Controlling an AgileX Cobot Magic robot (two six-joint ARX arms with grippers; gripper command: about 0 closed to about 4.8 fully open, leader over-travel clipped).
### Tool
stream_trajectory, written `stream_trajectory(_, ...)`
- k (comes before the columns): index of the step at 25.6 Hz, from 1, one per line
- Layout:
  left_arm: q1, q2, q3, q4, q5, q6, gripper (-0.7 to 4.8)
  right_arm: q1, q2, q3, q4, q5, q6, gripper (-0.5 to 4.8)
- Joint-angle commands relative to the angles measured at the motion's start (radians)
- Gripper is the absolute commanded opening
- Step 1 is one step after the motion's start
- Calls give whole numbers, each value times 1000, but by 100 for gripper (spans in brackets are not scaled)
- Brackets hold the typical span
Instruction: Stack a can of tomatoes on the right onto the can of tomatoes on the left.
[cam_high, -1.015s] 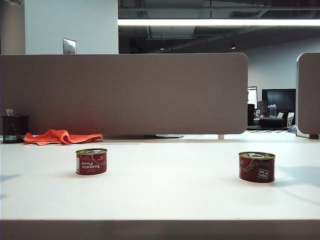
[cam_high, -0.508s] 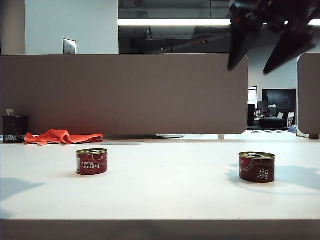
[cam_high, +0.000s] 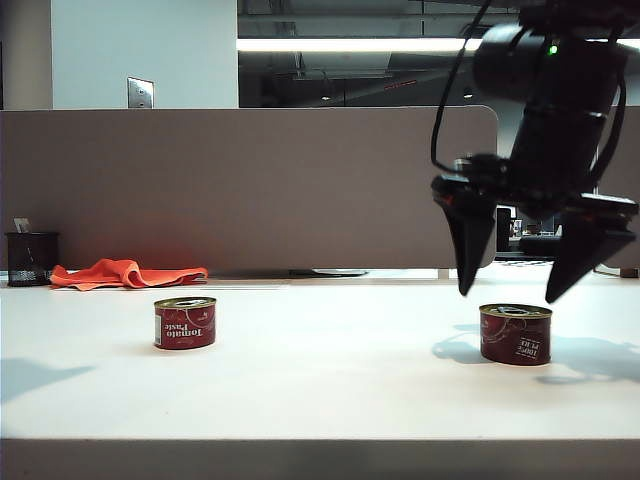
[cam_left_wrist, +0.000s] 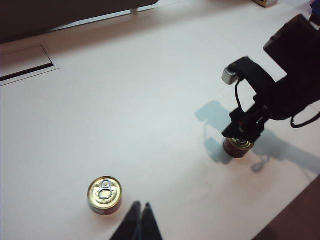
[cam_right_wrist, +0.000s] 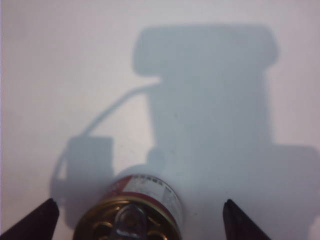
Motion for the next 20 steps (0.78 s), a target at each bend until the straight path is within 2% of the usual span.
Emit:
stream_trajectory(1, 0, -4, 6, 5, 3, 9, -4, 2, 9, 4, -5, 0, 10, 479)
stream_trajectory(8, 1, -4, 5, 5, -3, 10, -4, 6, 15, 4, -78, -6, 18, 479)
stream_trajectory(10, 1, -5, 6, 5, -8, 18, -5, 8, 15, 4, -88, -39, 18, 479)
stream_trajectory(11, 1, -7, 6, 3, -24, 43, -5, 14, 16, 4, -87, -42, 18, 479)
stream_trajectory(13, 1, -23, 6, -2, -144, 74, -5, 24, 17, 4, -84, -42, 18, 479)
stream_trajectory(18, 3, -51, 6, -4, -364, 172, -5, 39, 29, 4, -93, -39, 18, 356)
stream_trajectory(20, 3, -61, 6, -6, -371, 185, -5, 39, 30, 4, -98, -18, 13, 319)
